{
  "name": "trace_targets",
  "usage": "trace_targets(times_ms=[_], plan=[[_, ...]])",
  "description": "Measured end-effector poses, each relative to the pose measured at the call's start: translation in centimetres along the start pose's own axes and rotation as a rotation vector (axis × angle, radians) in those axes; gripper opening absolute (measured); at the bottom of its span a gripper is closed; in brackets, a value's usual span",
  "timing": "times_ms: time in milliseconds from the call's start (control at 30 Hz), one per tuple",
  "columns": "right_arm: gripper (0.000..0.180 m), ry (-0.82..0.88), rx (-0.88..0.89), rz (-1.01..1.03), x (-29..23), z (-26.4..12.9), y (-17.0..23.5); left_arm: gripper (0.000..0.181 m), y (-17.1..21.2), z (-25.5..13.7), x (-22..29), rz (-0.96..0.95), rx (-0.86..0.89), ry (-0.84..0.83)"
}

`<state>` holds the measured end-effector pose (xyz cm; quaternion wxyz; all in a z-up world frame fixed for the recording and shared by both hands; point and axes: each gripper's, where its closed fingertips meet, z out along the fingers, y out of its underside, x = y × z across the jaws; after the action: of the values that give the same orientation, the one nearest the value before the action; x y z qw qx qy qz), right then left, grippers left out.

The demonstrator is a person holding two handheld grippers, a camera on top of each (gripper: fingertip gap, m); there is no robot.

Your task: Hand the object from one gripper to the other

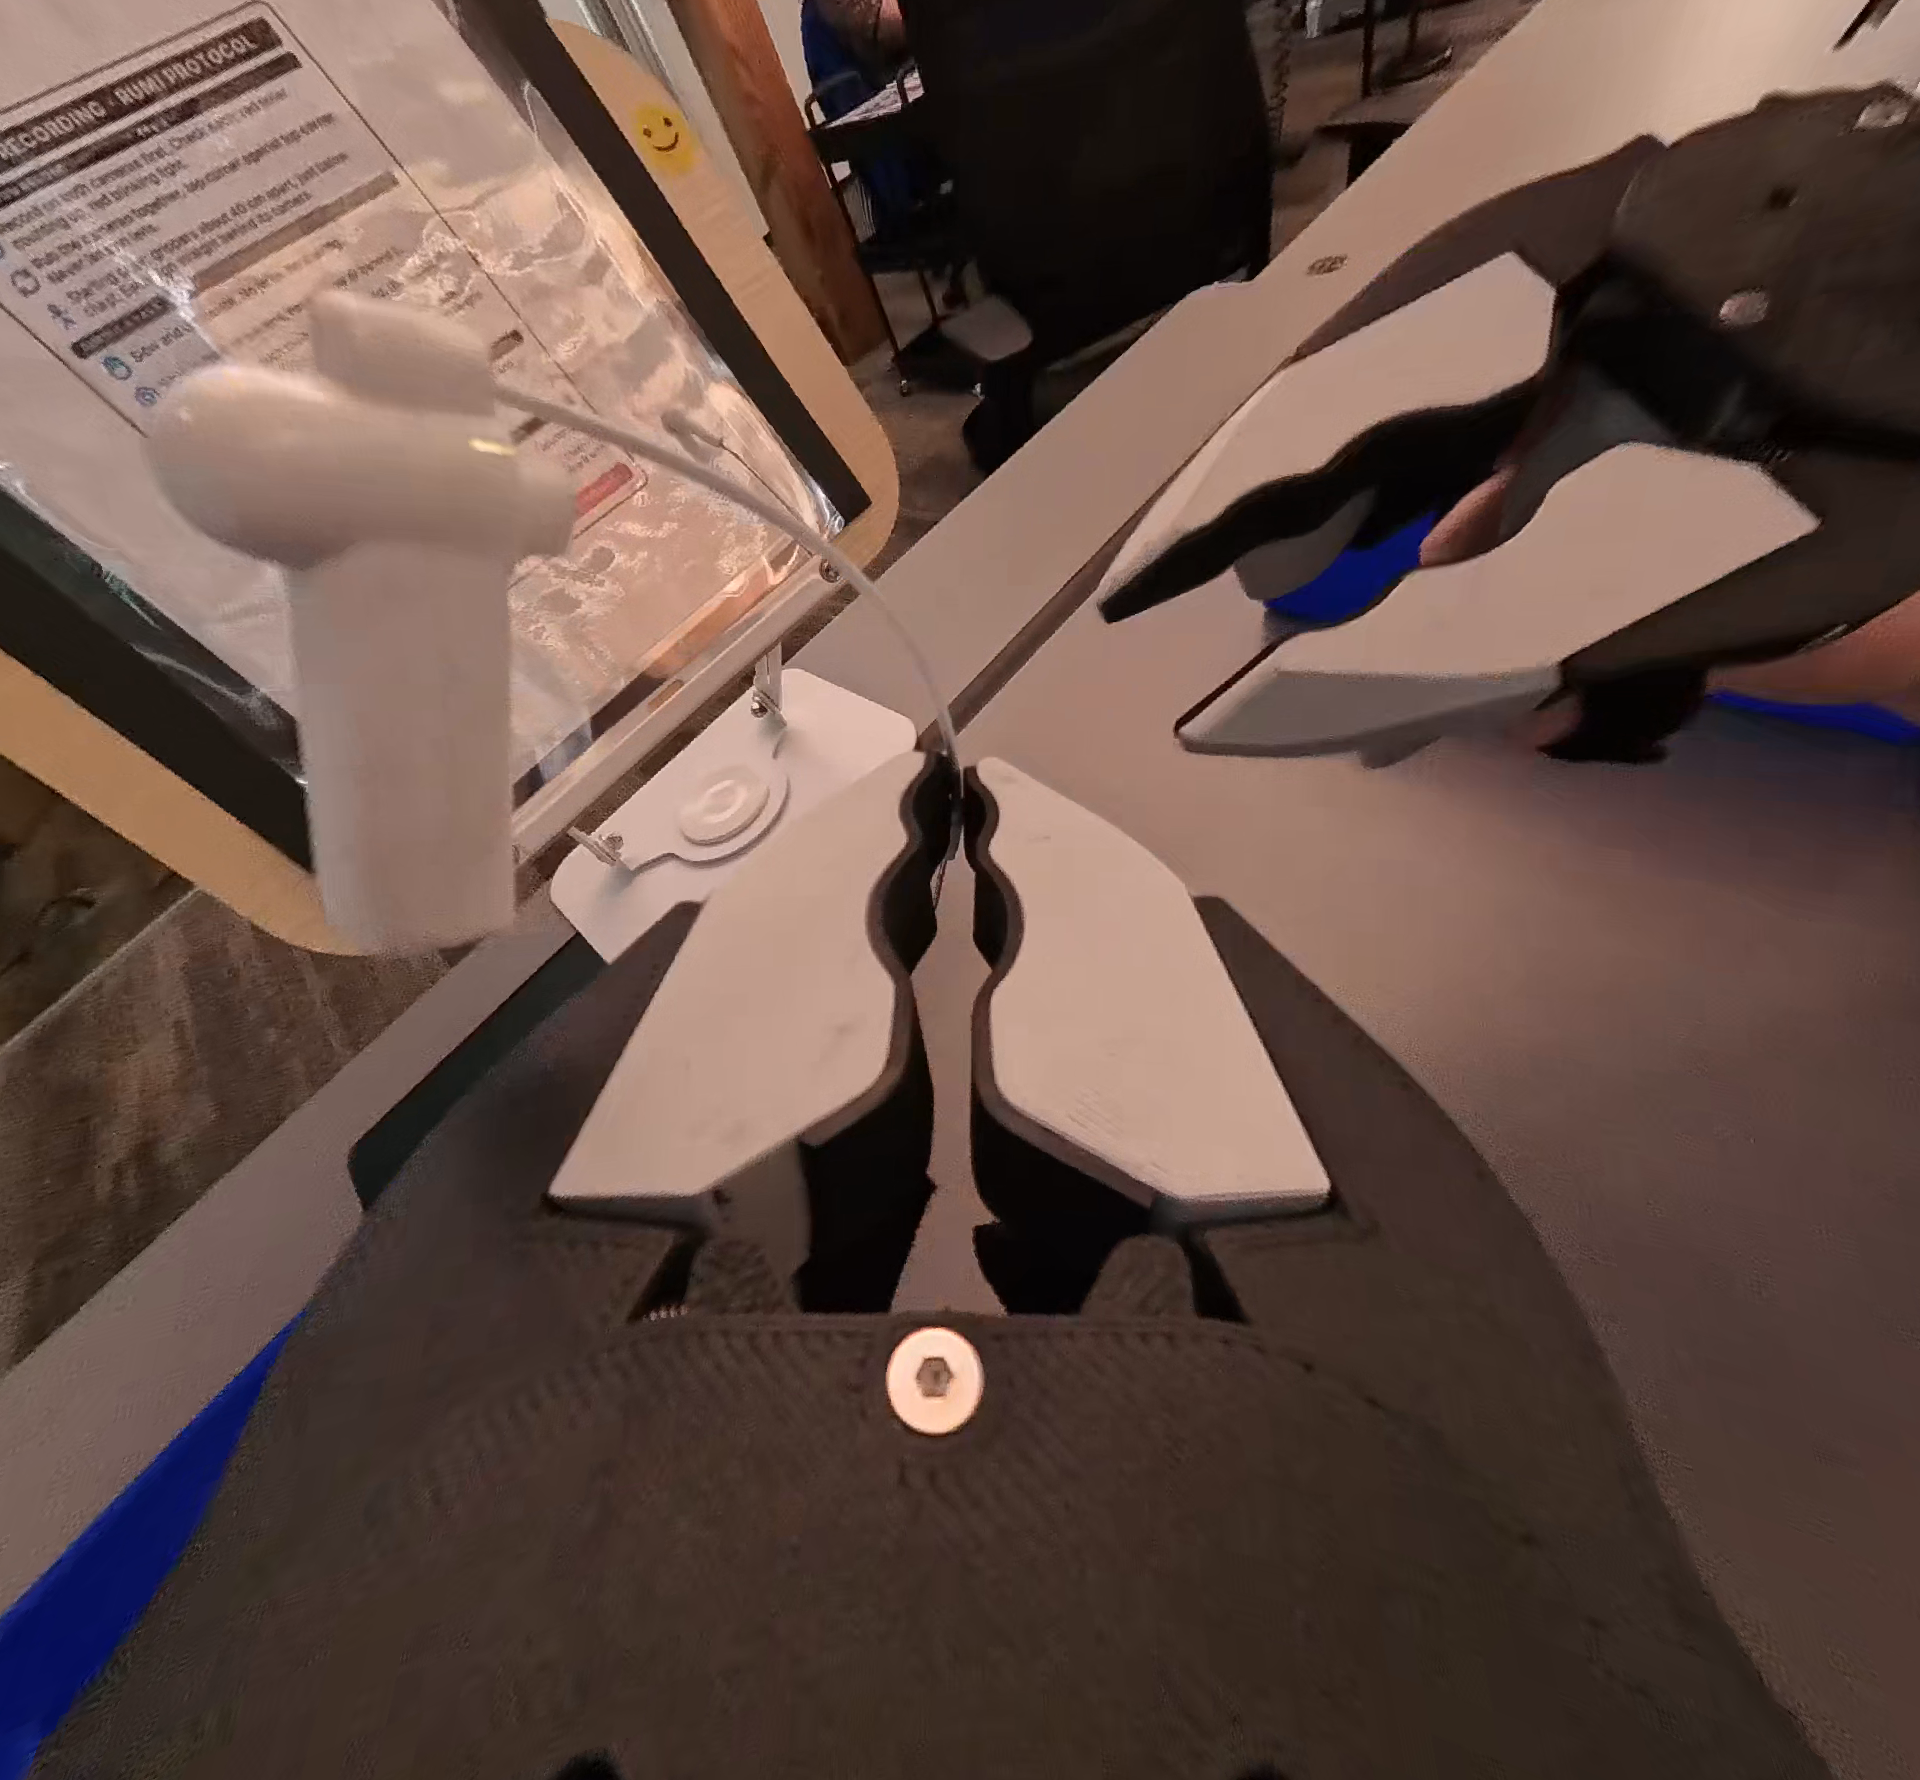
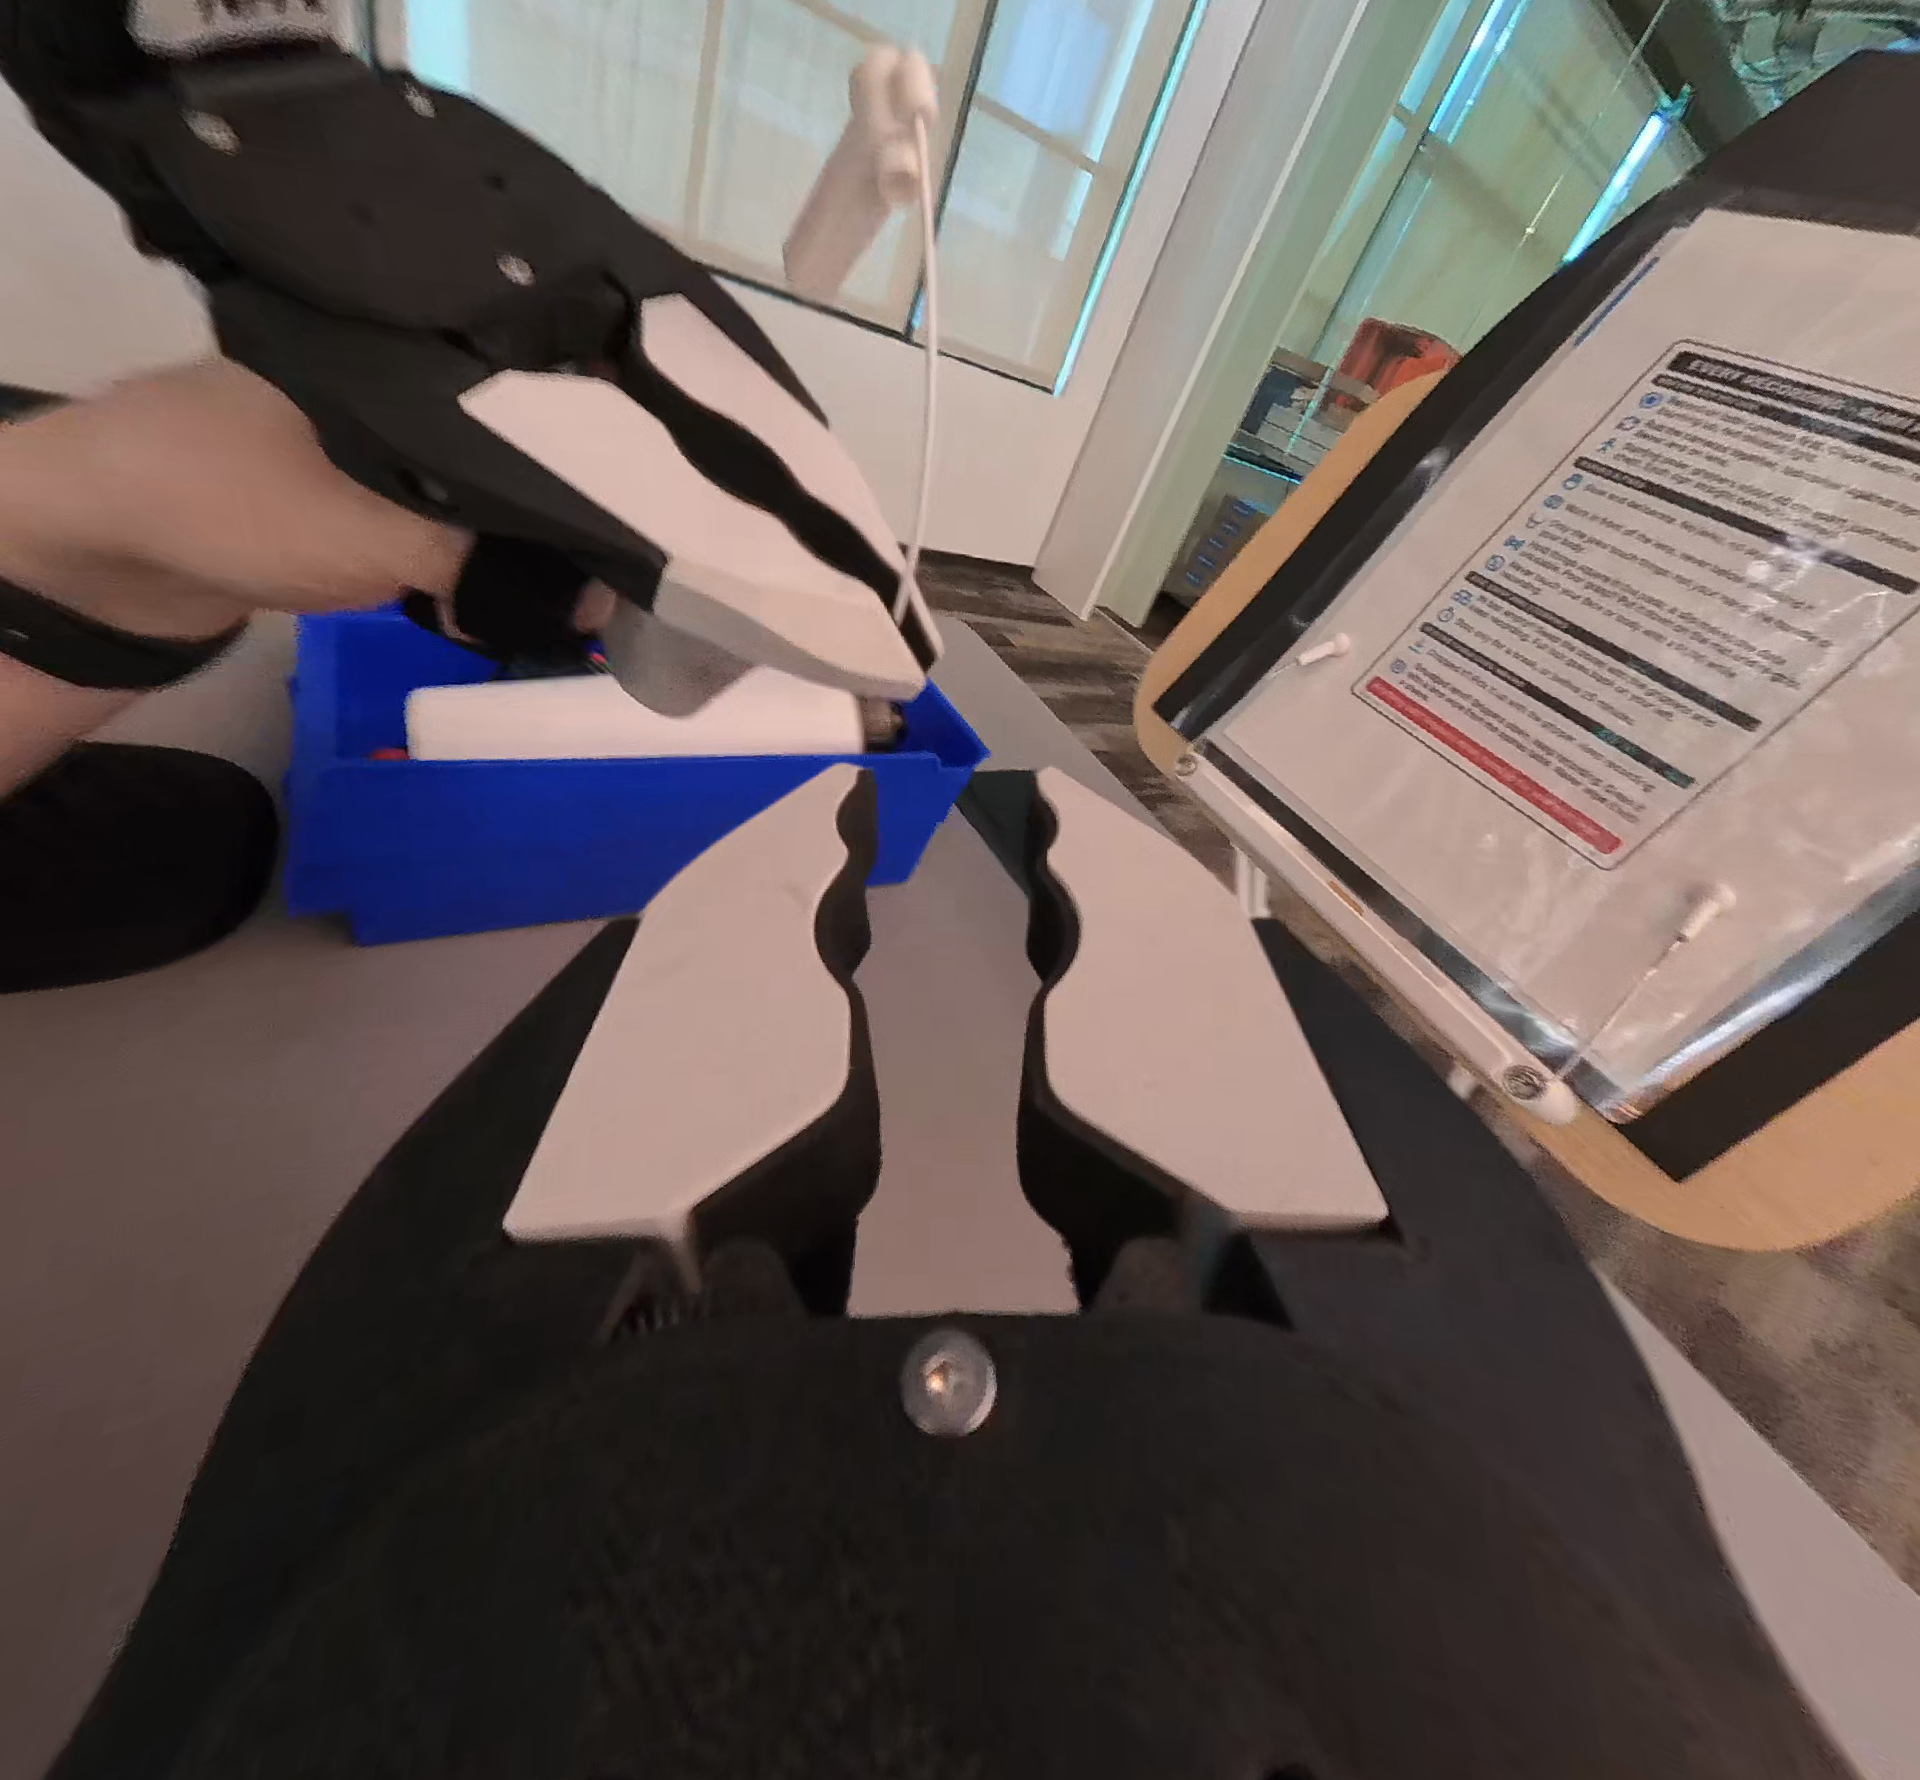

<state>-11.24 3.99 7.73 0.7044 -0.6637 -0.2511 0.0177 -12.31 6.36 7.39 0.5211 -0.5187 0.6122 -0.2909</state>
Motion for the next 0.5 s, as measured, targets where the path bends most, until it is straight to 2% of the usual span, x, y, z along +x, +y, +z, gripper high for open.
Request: trace_targets(times_ms=[33,267,500], plan=[[0.026,-0.023,0.018,0.029,-0.2,-0.1,-0.3,0.001,0.1,0.2,0.3,0.0,-0.004,0.01],[0.023,-0.095,0.117,0.243,-0.2,-0.6,-1.7,0.001,0.3,1.3,3.2,0.018,-0.03,0.101],[0.019,-0.121,0.126,0.282,-0.4,-0.5,-1.5,0.001,0.4,1.7,4.7,0.049,-0.049,0.129]])
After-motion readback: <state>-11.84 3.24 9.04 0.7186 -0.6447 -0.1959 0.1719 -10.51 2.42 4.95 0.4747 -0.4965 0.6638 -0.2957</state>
